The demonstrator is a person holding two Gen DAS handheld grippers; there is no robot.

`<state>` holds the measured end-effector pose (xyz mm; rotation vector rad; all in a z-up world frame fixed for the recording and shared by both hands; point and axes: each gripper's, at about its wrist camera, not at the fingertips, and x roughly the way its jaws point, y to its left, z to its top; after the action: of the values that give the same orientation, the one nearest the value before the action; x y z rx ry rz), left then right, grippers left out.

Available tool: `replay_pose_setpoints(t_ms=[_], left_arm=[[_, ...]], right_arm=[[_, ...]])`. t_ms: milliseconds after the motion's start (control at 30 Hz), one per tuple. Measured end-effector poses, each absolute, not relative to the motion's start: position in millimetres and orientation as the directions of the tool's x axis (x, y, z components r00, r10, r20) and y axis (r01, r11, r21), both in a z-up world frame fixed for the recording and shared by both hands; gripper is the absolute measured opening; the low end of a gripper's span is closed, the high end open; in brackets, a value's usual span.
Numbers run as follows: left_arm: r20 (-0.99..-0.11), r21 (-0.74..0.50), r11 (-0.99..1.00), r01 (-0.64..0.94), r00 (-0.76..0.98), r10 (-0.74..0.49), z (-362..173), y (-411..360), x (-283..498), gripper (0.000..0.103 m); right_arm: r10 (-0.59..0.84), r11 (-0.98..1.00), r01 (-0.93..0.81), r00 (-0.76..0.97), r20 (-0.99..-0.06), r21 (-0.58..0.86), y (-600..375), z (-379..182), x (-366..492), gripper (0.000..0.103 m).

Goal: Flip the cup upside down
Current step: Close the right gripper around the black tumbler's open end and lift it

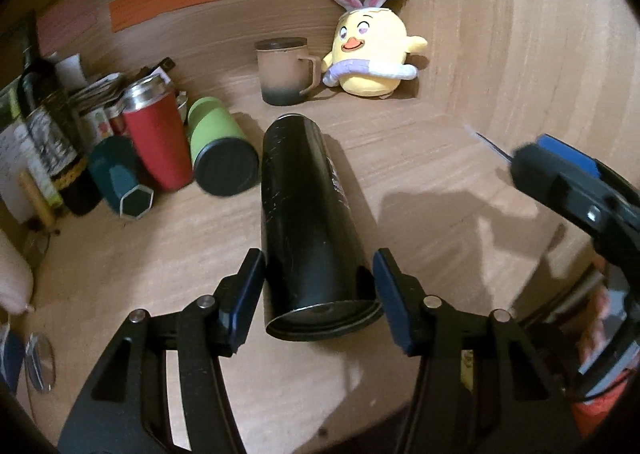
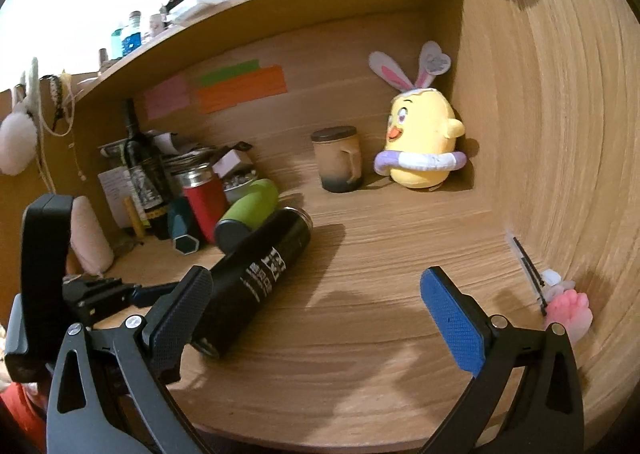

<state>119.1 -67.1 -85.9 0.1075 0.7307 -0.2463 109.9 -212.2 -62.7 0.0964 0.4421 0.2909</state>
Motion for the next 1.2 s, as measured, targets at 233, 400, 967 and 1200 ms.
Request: replay_pose_setpoints(t_ms=[233, 400, 967, 1200], left_arm=[[-0.662, -0.025, 0.961, 0.274, 0.716, -0.222, -86.0, -50.8, 81.3, 0.055], [-0.656, -0.039, 0.959, 0.279, 0.717, -0.236, -83.4, -44.3, 71.9, 0.055], [-0.544, -0.134, 0.990, 0.036, 0.833, -0.103, -64.3, 67.5, 49.2, 0.056], [-0.568, -0.146, 0.989, 0.021, 0.817, -0.101, -83.0, 80.9, 54.1, 0.056]], right_arm=[[0.319, 0.948, -0.289, 0.853, -0.413, 0.134, -188.3, -64.3, 92.8, 0.103], [0.334, 0.942, -0.310, 0.844, -0.419, 0.125, -173.0, -66.0, 87.6, 0.103], [0.401, 0.908, -0.403, 0.760, -0.511, 0.114, -91.6, -97.7, 104.3, 0.103], [0.296, 0.948, -0.311, 0.776, -0.557, 0.070, -74.4, -125.6, 115.3, 0.103]])
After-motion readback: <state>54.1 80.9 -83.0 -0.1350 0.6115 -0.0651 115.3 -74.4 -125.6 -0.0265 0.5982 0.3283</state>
